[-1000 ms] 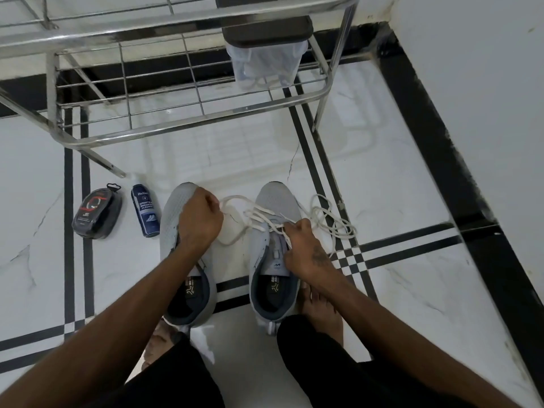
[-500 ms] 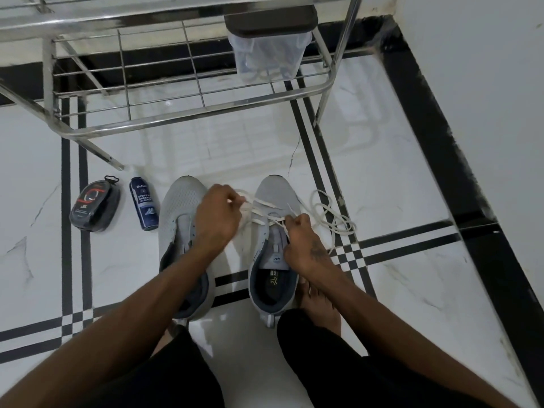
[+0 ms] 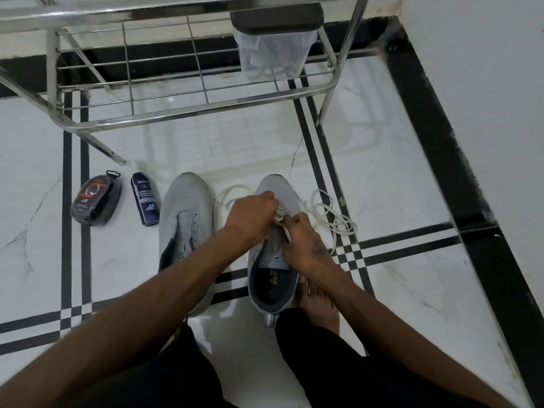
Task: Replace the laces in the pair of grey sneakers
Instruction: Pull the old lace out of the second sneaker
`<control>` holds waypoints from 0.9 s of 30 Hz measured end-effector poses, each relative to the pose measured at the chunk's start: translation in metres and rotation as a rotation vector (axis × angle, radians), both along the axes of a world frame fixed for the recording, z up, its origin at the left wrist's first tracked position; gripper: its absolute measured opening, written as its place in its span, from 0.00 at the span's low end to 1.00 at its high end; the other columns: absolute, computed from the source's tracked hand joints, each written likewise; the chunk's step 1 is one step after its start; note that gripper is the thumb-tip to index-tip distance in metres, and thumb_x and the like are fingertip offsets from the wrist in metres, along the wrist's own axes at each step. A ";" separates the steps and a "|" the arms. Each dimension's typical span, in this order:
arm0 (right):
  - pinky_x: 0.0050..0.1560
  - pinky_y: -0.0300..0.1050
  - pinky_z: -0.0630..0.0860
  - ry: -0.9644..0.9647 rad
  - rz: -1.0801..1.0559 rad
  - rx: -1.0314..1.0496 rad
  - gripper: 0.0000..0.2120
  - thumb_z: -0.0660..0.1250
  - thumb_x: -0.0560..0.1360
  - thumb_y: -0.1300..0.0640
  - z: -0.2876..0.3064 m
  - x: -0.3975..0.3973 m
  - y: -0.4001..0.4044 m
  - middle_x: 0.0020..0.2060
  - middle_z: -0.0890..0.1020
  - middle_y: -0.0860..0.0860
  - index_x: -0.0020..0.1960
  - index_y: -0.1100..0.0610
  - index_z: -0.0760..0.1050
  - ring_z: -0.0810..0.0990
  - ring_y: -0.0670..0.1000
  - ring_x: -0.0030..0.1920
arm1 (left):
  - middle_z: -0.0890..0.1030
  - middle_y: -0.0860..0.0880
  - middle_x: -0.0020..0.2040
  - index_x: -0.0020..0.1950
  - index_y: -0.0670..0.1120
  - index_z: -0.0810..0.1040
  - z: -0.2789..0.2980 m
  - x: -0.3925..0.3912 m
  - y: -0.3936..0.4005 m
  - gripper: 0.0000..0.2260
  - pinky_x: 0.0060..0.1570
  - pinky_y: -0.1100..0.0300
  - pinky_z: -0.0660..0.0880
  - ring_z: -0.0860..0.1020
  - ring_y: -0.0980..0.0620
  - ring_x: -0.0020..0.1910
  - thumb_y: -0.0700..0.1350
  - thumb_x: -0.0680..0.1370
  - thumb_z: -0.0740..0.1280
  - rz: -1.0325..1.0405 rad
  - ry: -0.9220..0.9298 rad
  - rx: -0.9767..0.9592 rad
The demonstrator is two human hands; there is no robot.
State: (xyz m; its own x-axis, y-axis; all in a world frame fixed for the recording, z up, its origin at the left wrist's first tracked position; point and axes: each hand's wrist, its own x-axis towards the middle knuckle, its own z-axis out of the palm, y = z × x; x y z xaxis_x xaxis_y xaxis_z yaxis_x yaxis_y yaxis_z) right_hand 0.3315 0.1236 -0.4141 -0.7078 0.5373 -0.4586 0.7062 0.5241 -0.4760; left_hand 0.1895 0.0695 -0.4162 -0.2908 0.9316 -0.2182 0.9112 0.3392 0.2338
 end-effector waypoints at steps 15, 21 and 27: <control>0.52 0.47 0.73 -0.037 -0.027 -0.001 0.21 0.63 0.76 0.63 -0.001 -0.002 -0.005 0.61 0.67 0.56 0.68 0.60 0.67 0.77 0.60 0.54 | 0.66 0.45 0.66 0.71 0.46 0.67 0.015 -0.007 -0.011 0.28 0.32 0.54 0.69 0.76 0.44 0.53 0.36 0.73 0.69 -0.053 0.086 0.002; 0.49 0.49 0.75 0.016 -0.015 -0.002 0.18 0.63 0.76 0.63 -0.002 -0.001 -0.003 0.58 0.68 0.57 0.66 0.59 0.69 0.77 0.60 0.50 | 0.68 0.46 0.65 0.67 0.49 0.73 0.010 0.004 0.002 0.20 0.35 0.53 0.70 0.77 0.44 0.55 0.40 0.77 0.69 -0.161 0.117 -0.071; 0.54 0.50 0.75 -0.042 0.001 0.001 0.18 0.63 0.77 0.62 0.000 -0.007 -0.004 0.62 0.66 0.56 0.66 0.59 0.68 0.78 0.60 0.52 | 0.72 0.45 0.57 0.58 0.43 0.73 0.011 -0.011 -0.009 0.14 0.32 0.53 0.66 0.79 0.44 0.48 0.36 0.74 0.68 -0.111 0.076 -0.028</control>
State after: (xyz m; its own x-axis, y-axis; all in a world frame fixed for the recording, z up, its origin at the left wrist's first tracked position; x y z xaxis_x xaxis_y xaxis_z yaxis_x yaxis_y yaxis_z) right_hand 0.3246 0.1192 -0.4141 -0.6885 0.5372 -0.4873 0.7250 0.5253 -0.4454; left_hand 0.1789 0.0607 -0.4053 -0.2033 0.9527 -0.2258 0.9582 0.2409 0.1541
